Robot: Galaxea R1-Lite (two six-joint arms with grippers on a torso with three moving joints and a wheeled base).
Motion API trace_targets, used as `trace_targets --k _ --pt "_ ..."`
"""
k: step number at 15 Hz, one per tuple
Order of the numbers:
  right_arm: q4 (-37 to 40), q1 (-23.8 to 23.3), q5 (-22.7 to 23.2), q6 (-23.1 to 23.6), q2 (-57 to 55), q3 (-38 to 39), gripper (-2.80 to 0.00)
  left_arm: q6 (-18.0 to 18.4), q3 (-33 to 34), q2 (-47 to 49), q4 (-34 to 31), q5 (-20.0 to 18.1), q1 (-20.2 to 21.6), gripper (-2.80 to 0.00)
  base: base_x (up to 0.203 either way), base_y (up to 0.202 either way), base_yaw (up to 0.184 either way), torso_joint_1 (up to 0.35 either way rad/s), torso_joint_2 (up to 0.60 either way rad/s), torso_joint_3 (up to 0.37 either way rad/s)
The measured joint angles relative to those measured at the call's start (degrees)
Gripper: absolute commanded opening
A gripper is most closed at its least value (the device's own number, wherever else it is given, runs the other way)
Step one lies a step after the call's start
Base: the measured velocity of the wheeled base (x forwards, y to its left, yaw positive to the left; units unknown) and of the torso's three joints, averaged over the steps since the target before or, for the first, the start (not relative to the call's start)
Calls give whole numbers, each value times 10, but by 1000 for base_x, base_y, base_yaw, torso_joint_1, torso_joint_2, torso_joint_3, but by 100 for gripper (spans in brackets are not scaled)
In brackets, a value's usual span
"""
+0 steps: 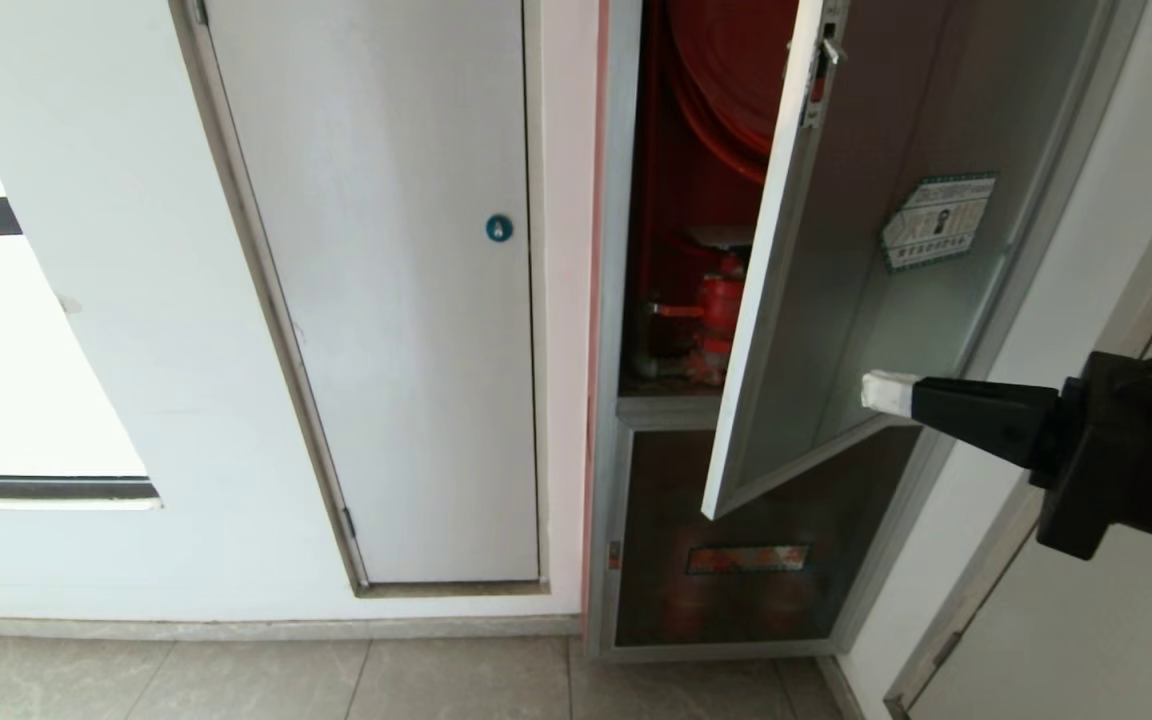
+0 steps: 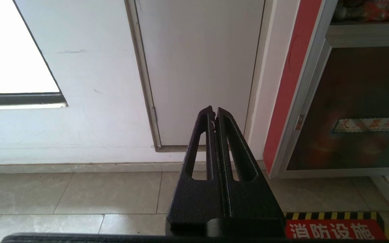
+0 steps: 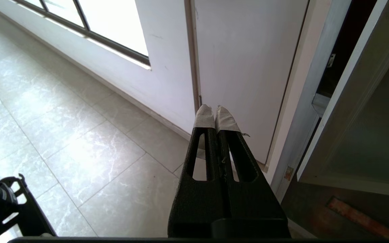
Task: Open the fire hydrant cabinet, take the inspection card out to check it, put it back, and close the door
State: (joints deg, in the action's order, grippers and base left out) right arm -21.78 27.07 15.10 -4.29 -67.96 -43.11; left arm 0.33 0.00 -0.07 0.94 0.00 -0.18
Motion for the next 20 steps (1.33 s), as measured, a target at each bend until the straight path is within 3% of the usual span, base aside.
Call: trace_targets --k 3,7,14,17,20 --pt "-40 1 -3 -1 -42 -21 -280 0 0 0 0 0 0 -280 0 0 0 0 0 0" --pt "-80 3 -47 0 -103 -69 -280 0 0 0 0 0 0 -280 0 0 0 0 0 0" --pt "-139 51 -191 32 -214 -159 -280 0 0 0 0 0 0 -280 0 0 0 0 0 0" --pt "-229 61 -241 65 -259 -163 -280 0 0 0 0 0 0 -280 0 0 0 0 0 0" --pt "-296 63 -259 82 -299 -163 -280 0 0 0 0 0 0 -280 0 0 0 0 0 0"
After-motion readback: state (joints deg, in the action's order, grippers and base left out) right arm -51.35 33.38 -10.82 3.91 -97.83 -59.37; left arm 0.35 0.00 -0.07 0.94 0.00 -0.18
